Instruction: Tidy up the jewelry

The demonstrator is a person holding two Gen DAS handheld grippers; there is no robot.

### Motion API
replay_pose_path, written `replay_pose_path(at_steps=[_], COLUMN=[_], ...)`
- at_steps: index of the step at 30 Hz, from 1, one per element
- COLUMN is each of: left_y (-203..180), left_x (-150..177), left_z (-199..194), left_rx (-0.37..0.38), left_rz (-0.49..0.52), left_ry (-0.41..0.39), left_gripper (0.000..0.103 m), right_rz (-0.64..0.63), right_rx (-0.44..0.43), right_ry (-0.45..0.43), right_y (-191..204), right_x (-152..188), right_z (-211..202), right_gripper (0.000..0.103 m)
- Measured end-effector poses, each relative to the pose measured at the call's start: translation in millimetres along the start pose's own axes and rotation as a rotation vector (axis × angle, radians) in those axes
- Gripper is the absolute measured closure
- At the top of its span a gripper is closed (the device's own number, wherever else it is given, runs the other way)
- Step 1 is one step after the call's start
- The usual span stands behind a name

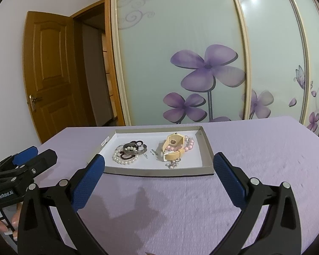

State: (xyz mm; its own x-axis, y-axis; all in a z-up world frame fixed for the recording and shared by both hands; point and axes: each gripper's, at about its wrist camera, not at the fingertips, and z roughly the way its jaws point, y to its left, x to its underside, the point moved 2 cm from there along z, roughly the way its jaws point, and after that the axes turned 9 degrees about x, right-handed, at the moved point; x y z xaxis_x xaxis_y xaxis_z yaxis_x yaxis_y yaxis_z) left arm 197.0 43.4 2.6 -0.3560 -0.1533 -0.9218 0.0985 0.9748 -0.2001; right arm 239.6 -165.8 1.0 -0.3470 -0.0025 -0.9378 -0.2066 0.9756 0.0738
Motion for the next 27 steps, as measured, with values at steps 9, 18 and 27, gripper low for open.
replay_pose_path(at_steps=[9, 18, 27], left_y=[-1.1, -1.1, -2.0], left_x=[-5.4, -5.7, -6.2], left_z=[-1.2, -1.1, -1.6], left_rx=[0.0, -0.001, -0.005], left_rz=[-0.001, 0.0, 0.0], left_ry=[0.003, 0.003, 0.005], left_gripper=[0.002, 0.002, 0.002], right_rz=[0.001, 0.001, -0.001], right_rx=[-0.002, -0.002, -0.003], right_ry=[-0.002, -0.004, -0.004], right_y=[-0.6, -0.2, 1.6], right_x=[-1.1, -2.0, -1.9], right_z=[-1.0, -1.8, -2.4], right_gripper=[0.001, 0.001, 0.001])
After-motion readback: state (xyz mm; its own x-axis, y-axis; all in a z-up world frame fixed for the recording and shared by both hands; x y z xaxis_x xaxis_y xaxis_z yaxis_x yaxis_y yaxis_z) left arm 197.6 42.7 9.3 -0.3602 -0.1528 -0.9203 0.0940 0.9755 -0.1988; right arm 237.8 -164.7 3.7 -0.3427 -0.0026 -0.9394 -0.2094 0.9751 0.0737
